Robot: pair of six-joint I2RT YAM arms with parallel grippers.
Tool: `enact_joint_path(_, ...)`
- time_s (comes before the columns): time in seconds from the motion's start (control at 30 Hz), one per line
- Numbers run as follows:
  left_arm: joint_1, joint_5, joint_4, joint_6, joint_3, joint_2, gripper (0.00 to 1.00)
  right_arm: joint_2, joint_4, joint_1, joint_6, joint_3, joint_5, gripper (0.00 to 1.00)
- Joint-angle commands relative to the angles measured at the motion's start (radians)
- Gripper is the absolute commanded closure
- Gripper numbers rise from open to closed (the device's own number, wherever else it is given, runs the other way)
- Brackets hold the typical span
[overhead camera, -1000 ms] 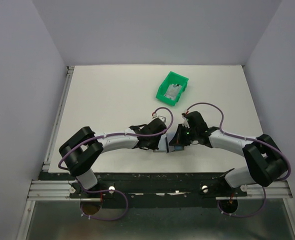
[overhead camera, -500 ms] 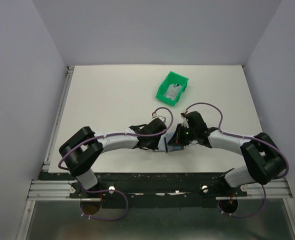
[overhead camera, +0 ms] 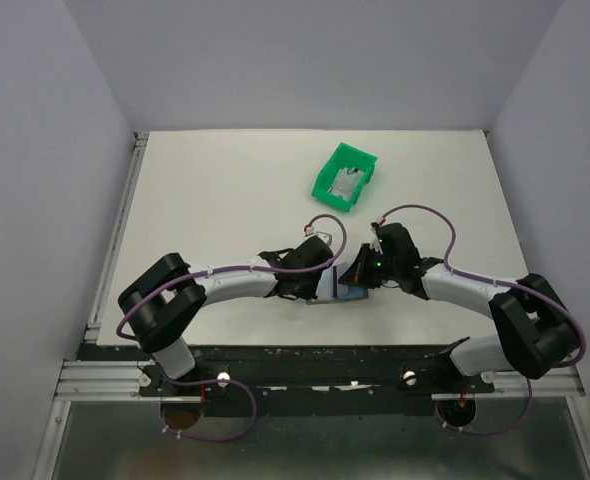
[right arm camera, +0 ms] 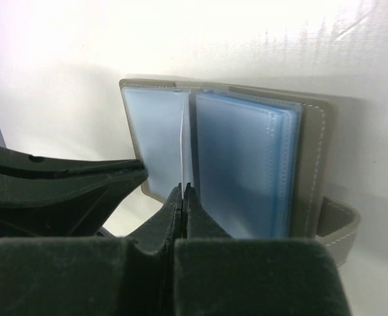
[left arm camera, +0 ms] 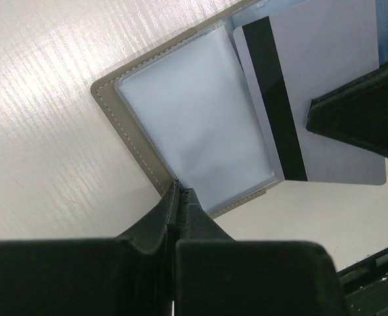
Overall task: Put the credit cards into the card holder
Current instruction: Insert the credit card into the card holder.
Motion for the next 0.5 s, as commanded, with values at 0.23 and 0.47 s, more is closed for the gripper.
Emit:
enact_joint_path(0.23,-0.002,-0.006,0.003,-0.004,0.014,0.015,1.00,0.014,0.035,-0.024,0.013,-0.012,0.034,1.00)
enact_joint_path(0.47,-0.002,-0.004,0.004,-0.004,0.017,0.019,1.00,0.042,0.049,-0.024,0.002,-0.023,0.015,1.00)
